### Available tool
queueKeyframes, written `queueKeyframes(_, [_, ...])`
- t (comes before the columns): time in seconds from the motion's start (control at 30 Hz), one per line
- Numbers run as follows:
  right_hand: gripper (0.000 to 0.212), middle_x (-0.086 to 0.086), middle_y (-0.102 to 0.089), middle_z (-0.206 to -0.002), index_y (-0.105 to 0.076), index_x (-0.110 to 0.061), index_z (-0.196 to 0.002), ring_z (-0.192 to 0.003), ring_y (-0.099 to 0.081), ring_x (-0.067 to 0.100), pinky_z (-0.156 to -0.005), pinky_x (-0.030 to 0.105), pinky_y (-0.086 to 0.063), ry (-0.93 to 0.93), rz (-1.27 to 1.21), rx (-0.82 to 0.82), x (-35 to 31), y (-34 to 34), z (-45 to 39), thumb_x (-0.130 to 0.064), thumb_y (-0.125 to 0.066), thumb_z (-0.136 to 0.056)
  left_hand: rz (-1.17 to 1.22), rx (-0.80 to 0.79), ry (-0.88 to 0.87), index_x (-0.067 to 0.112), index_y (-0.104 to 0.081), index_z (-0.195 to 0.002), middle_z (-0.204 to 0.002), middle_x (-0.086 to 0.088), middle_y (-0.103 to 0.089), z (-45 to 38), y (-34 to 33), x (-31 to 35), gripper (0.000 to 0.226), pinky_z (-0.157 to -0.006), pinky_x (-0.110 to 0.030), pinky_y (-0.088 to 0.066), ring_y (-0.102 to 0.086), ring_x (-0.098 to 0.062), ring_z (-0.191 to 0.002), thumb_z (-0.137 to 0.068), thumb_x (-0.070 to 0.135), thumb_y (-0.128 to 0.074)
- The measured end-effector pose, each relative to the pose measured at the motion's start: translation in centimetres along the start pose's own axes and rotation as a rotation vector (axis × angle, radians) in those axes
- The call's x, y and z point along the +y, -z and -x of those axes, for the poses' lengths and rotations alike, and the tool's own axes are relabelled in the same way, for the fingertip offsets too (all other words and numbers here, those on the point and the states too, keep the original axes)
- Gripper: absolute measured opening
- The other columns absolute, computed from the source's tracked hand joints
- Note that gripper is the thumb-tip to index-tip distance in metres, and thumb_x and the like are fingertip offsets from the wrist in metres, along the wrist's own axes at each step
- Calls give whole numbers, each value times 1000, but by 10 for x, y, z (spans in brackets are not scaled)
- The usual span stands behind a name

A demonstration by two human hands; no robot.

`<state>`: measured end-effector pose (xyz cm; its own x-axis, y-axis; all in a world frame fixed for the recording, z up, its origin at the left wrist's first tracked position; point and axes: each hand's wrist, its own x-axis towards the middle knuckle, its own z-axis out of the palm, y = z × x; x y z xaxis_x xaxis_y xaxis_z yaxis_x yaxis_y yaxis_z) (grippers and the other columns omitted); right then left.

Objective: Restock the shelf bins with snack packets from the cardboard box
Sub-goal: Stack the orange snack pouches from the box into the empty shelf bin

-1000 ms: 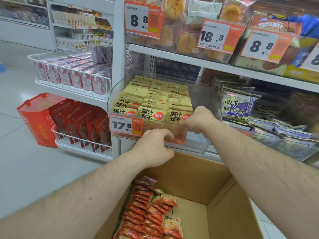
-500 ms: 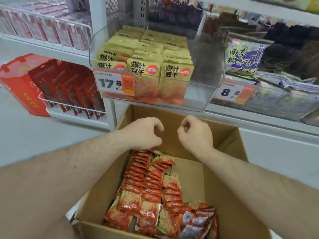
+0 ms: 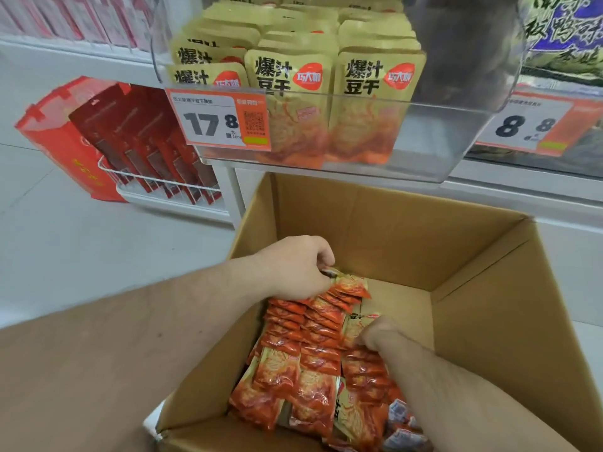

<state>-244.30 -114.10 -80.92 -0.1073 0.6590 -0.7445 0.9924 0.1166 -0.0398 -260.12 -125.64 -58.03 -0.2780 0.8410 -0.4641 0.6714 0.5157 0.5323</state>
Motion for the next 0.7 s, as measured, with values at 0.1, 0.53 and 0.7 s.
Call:
queueKeyframes(0.1, [7,6,-68,-92,-66,-8,-88,-89,-66,20,-75,26,-55,-17,-241,-55,9,18,2,-15,-67,-89,34,-6,-1,28,-58,-120,-119,12,-58,2,1,0,33,-84,-21,-49,-58,-9,-102,-88,22,-65])
queueKeyframes(0.53, [41,8,-73,-103,-66,-10,-117,-83,-70,16,-64,24,-55,518,-1086,-832,-3,73,123,-17,-73,-77,718,-58,408,9,-56,-128,-123,-8,-64,26,-6,7,46,-92,-52,-53,-62,-29,-112,-91,32,-70])
queueKeyframes(0.7, [35,5,-68,-96,-64,-15,-110,-73,-63,12,-64,23,-50,629,-973,-956,-14,74,105,-21,-74,-77,795,125,324,7,-63,-113,-100,-14,-72,19,-10,0,29,-82,-45,-60,-71,-29,-89,-86,0,-70])
